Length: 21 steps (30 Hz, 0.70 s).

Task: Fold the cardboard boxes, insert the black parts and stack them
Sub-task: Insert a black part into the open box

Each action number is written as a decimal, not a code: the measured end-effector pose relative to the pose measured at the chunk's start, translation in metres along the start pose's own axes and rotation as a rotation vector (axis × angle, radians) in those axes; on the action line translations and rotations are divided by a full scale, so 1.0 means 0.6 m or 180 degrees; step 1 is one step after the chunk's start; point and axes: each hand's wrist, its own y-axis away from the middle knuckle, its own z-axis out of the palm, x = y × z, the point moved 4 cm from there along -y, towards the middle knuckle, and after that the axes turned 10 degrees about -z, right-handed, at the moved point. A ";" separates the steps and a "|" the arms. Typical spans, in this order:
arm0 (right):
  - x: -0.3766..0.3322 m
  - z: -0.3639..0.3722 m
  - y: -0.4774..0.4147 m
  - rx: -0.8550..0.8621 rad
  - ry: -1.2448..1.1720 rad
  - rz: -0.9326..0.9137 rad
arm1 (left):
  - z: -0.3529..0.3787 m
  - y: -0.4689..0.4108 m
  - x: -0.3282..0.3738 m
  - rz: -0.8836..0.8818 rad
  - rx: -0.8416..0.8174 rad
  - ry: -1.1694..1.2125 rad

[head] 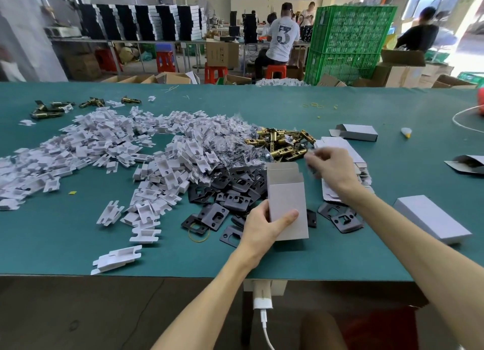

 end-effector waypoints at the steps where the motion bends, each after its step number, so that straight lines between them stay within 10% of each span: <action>1: -0.020 -0.011 -0.005 0.0164 -0.0077 -0.0132 | 0.001 0.000 0.001 -0.0005 -0.0009 0.0015; 21: -0.106 0.034 0.028 -0.1144 0.1009 -0.1165 | 0.003 0.003 0.003 0.0009 -0.0122 -0.0113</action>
